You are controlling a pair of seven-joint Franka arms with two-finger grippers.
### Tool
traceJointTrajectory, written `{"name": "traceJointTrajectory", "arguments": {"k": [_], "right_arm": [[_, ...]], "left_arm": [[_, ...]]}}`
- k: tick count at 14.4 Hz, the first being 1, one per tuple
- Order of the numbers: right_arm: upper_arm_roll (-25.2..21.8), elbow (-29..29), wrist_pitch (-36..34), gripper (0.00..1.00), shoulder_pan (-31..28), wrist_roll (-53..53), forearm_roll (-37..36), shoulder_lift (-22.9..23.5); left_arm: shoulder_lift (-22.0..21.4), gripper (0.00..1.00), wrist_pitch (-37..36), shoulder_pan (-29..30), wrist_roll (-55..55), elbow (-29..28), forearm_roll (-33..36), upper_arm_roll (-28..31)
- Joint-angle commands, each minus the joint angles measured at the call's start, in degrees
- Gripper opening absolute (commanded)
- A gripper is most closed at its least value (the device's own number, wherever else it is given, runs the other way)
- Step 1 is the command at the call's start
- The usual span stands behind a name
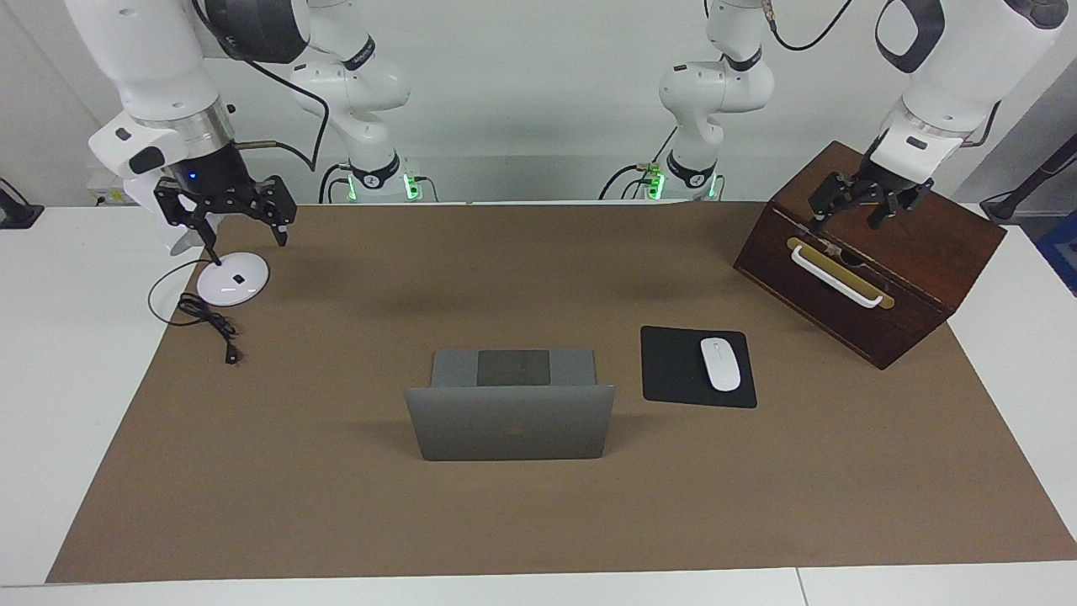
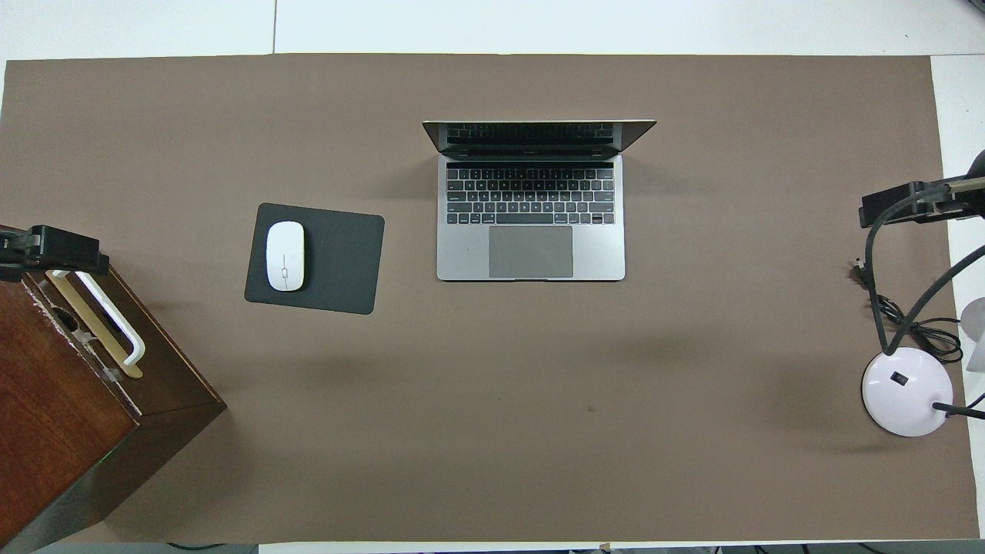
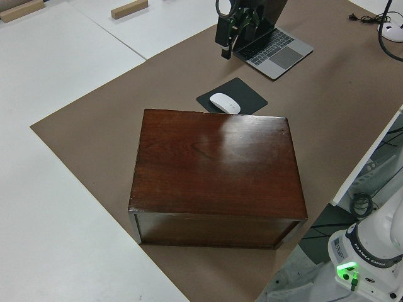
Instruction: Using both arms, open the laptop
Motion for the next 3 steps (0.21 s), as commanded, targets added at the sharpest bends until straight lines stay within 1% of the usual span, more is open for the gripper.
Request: {"name": "traceJointTrajectory", "arguments": {"k": [1,3], "right_arm": [[0.2,1.4,-0.6,1.00,-0.6,0.4,1.1,0.9],[0.2,1.5,-0.6,1.00,-0.7,0.5,1.2,0.9]], "left_arm": [[0.5,1.00,-1.4,-0.3,0.5,1.4,0.8,0.2],[0.4,1.00,-1.4,-0.3,0.5,1.4,0.8,0.2]]}}
